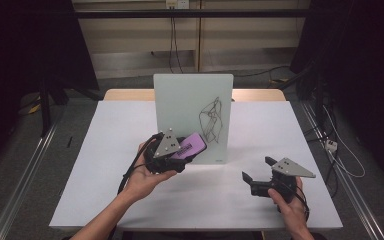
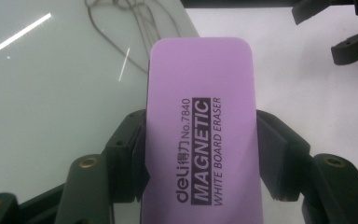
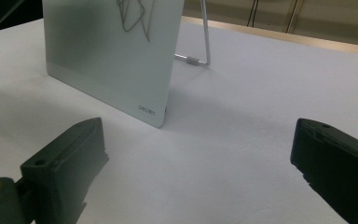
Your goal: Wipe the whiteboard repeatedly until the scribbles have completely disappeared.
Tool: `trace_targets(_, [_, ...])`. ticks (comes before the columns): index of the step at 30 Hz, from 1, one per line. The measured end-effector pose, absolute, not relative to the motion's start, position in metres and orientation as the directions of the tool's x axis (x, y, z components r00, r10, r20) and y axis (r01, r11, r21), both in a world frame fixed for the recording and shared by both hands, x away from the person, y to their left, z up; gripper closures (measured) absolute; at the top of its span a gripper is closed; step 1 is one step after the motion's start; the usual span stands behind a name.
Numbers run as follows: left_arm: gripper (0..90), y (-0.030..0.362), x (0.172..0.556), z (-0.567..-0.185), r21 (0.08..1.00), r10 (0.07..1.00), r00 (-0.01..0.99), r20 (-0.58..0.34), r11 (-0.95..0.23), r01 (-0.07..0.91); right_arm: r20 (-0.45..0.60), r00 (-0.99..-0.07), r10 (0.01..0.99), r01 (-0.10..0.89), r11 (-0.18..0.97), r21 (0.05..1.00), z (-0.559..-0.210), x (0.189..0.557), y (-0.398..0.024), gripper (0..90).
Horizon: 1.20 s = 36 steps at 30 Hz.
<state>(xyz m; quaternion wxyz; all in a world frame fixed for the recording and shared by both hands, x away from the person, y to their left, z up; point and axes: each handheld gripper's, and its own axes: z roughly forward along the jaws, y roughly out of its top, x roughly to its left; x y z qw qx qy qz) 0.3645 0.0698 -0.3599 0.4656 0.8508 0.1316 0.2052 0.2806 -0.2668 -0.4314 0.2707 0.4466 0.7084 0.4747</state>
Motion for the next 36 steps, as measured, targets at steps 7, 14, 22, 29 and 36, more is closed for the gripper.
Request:
trace_targets(7, [40.8, 0.061, 0.371, -0.338, 0.872, 0.434, 0.865, 0.251, -0.489, -0.008, 0.044, -0.452, 0.891, 0.378, 0.147, 0.914, -0.432, 0.281, -0.266, 2.8])
trace_targets(14, [40.7, 0.045, 0.379, -0.329, 0.869, 0.432, 0.847, 0.309, -0.490, -0.067, 0.044, -0.450, 0.892, 0.377, 0.145, 0.915, -0.432, 0.280, -0.268, 2.8])
trace_targets(22, [40.7, 0.036, 0.387, -0.325, 0.864, 0.457, 0.819, 0.346, -0.496, -0.088, 0.042, -0.453, 0.891, 0.374, 0.147, 0.916, -0.431, 0.280, -0.268, 2.8])
trace_targets(29, [40.7, 0.024, 0.387, -0.320, 0.793, 0.436, 0.748, 0.500, -0.578, -0.193, 0.041, -0.448, 0.893, 0.375, 0.146, 0.915, -0.431, 0.280, -0.268, 2.8])
trace_targets(36, [40.8, 0.018, 0.394, -0.317, 0.797, 0.441, 0.739, 0.509, -0.565, -0.212, 0.038, -0.453, 0.891, 0.374, 0.151, 0.915, -0.431, 0.279, -0.269, 2.8])
